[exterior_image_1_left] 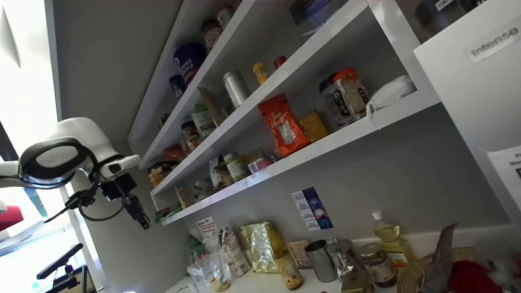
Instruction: Remove the orange packet from the shelf
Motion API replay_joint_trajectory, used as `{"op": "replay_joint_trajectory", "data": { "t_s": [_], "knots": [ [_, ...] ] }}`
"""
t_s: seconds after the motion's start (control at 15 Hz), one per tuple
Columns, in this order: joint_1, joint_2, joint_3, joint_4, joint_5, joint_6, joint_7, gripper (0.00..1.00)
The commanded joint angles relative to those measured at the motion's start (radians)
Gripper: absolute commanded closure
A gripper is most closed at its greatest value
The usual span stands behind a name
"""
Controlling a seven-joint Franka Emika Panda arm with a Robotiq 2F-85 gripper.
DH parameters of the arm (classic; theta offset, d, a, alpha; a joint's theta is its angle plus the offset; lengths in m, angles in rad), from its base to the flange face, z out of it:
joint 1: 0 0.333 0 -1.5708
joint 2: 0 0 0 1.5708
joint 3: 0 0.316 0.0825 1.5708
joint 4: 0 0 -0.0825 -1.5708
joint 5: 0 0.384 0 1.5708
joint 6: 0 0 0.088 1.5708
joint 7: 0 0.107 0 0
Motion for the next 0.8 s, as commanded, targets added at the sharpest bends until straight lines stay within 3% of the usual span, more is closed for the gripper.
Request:
{"op": "replay_joint_trajectory", "data": {
  "t_s": [0.0, 0.6, 0.73],
  "knots": [
    [-0.005, 0.0, 0.003, 0.002, 0.002, -0.003, -0.002, 0.0],
    [-0.005, 0.0, 0.003, 0.002, 0.002, -0.003, -0.002, 0.0],
    [-0.024, 0.002, 0.014, -0.011, -0.021, 0.048, 0.015, 0.0]
  ]
}}
